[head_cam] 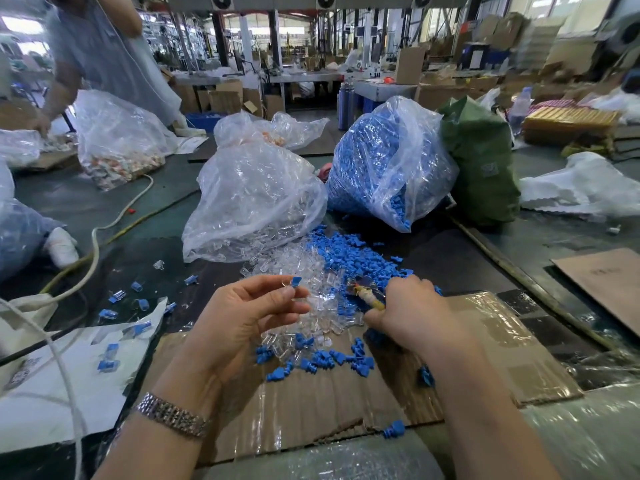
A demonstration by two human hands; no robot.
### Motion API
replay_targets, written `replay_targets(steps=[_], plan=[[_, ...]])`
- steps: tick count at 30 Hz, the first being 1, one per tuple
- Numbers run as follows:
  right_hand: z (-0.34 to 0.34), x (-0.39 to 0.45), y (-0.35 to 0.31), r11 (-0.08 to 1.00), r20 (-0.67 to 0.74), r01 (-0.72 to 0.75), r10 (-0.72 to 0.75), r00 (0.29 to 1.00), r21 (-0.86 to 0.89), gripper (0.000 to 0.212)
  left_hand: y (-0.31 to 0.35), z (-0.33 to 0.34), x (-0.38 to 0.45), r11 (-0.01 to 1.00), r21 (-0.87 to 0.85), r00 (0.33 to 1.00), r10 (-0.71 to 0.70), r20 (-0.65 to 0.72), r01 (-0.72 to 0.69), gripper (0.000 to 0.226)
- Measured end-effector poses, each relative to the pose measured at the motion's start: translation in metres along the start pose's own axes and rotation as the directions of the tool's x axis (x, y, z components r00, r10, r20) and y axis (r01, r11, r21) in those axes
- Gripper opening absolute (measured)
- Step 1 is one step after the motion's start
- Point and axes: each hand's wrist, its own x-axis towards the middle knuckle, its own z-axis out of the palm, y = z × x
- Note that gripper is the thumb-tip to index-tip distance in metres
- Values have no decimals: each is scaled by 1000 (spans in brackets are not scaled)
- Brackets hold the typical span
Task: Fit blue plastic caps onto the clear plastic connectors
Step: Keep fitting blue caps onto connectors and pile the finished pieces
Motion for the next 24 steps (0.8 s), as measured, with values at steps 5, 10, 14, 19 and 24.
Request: replay_targets(steps=[5,10,14,19,24], plan=[[-11,-3,2,977,-57,93,-84,995,190,24,2,0,1,999,-26,999,21,-33,-22,21],[-26,-18,-11,768,173,213,-388,905,604,30,2,-4,3,996,-81,996,32,-80,-38,21],[-21,-22,-25,742,269,239,-494,827,627,26,2,-7,6,994,-92,995,47,-92,-56,21],[-17,-24,-34,734,272,255,-516,812,630,26,-1,-7,8,998,-10,995,58,-82,-59,27],[-15,-27,-36,729,255,257,-511,821,634,29,-5,-11,7,976,184,991,128,-48,-117,37]])
